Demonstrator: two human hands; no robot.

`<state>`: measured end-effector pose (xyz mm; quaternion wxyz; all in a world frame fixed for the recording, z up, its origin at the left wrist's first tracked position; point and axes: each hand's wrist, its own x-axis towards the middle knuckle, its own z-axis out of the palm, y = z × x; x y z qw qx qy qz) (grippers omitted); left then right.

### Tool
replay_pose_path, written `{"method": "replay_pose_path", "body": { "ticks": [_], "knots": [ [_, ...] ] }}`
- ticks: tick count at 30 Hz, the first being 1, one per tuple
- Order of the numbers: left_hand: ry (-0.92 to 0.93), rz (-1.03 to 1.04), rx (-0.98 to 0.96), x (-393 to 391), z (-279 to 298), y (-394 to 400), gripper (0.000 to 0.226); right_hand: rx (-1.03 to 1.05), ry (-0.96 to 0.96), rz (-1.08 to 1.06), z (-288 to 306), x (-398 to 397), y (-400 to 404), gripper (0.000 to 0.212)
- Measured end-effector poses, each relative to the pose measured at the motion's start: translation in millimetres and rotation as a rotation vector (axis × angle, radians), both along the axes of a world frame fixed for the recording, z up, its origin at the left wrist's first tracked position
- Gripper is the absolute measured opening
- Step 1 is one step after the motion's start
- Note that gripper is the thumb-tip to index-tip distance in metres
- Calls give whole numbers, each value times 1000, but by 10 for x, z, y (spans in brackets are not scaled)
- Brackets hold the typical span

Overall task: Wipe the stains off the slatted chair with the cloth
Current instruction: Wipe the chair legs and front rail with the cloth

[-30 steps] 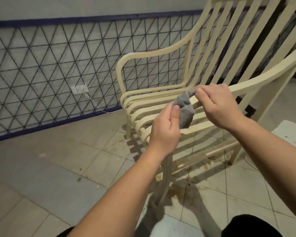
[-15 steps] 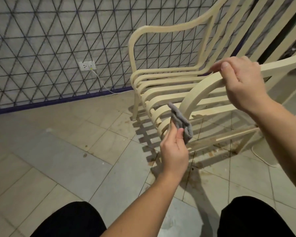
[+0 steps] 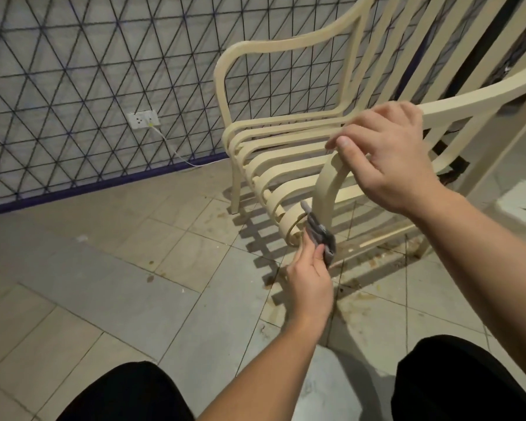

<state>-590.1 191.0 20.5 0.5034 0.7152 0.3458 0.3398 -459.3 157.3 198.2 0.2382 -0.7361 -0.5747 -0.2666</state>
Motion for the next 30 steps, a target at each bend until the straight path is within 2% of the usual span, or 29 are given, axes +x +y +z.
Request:
{"method": "replay_pose_path", "body": {
  "ticks": [7, 10, 14, 17, 19, 22, 26, 28, 30],
  "knots": [
    [159, -124, 24, -212, -468, -188, 47, 75, 20, -33, -92, 47, 17, 44],
    [224, -144, -9, -288, -650, -166, 38, 136, 34, -4, -120, 43, 9, 41],
    [45, 72, -96, -249, -520, -116, 27, 326, 139, 100, -220, 18, -75, 27],
    [-70, 57, -60, -22, -287, -137, 35, 277, 91, 123, -235, 47, -117, 27],
    [-63, 50, -37, 102, -267, -162, 36, 240, 94, 132, -189, 65, -136, 28],
    [41, 48, 8, 82, -520, -143, 31, 201, 85, 133, -193, 61, -135, 27],
    [351, -36, 50, -153, -860, -119, 25, 213, 93, 151, -227, 57, -101, 28],
    [386, 21, -74, -246, -959, -113, 28, 228, 80, 167, -244, 78, -94, 27],
    [294, 149, -261, -266, -973, -89, 30, 251, 52, 177, -285, 107, -92, 26]
  ]
}}
